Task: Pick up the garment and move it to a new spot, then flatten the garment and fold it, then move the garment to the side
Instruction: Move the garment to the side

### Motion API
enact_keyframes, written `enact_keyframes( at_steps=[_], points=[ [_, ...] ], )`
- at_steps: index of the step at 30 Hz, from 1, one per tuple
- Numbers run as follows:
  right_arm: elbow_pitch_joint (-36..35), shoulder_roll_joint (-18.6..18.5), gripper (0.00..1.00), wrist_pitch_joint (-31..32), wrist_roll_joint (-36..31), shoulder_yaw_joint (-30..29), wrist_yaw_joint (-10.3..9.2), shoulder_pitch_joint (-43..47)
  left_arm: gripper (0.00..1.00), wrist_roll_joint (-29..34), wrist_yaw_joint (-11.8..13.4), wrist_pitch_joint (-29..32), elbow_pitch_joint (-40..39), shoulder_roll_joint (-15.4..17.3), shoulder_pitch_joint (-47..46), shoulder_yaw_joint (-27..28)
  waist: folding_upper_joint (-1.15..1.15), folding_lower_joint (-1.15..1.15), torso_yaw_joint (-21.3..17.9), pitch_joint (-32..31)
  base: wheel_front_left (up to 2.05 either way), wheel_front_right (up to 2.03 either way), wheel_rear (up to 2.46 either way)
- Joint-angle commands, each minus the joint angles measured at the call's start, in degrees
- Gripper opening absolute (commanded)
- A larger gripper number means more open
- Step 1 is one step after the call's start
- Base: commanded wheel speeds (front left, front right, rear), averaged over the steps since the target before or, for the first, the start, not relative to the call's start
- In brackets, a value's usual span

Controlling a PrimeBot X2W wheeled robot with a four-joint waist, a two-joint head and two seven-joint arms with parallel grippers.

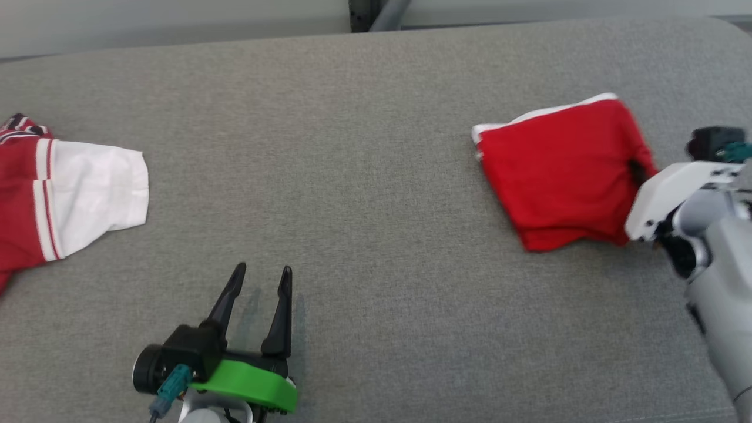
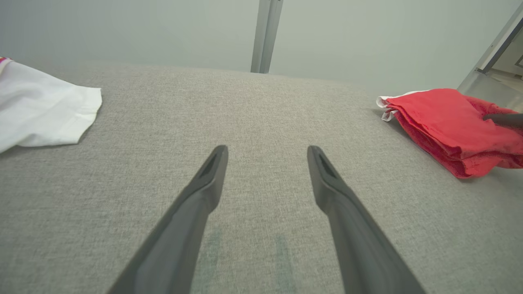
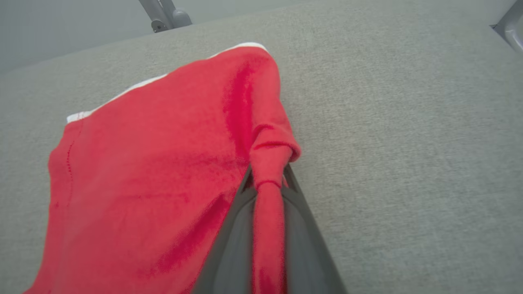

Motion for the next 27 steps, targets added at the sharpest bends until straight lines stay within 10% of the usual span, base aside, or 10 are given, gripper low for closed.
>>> enact_keyframes(
  at_steps=[1,13,14,15,27],
  points=[
    [-0.3,-0.8,0.0,0.1,-0.1,-0.2,-0.08,-1.4,1.0,0.5,-0.2,0.0,-0.3,0.2,-1.7,0.0,0.18,0.0,-4.3,5.9,0.0,0.0,0.0],
    [8.2,-18.3,0.0,-1.3,-11.1,-4.2,-0.08,-10.1,1.0,3.5,-1.3,0.0,1.5,0.8,-6.3,-0.3,0.18,0.0,-3.7,10.8,0.0,0.0,0.0],
    [9.0,-18.8,0.81,-2.1,-12.6,-4.9,-0.08,-10.6,1.0,3.5,-1.3,0.0,1.6,0.8,-6.0,-0.1,0.18,0.0,-3.5,10.8,0.0,0.0,0.0],
    [9.6,-18.9,1.0,-2.8,-13.9,-5.3,-0.08,-10.8,1.0,3.4,-1.3,0.0,1.6,0.7,-5.7,0.1,0.18,0.0,-3.3,10.6,0.0,0.0,0.0],
    [-1.0,-10.6,1.0,-20.7,-27.5,-14.6,-0.09,-5.4,1.0,0.2,-0.8,0.0,0.2,0.2,-0.6,2.1,0.18,0.0,-1.8,2.6,0.0,0.0,0.0]
  ],
)
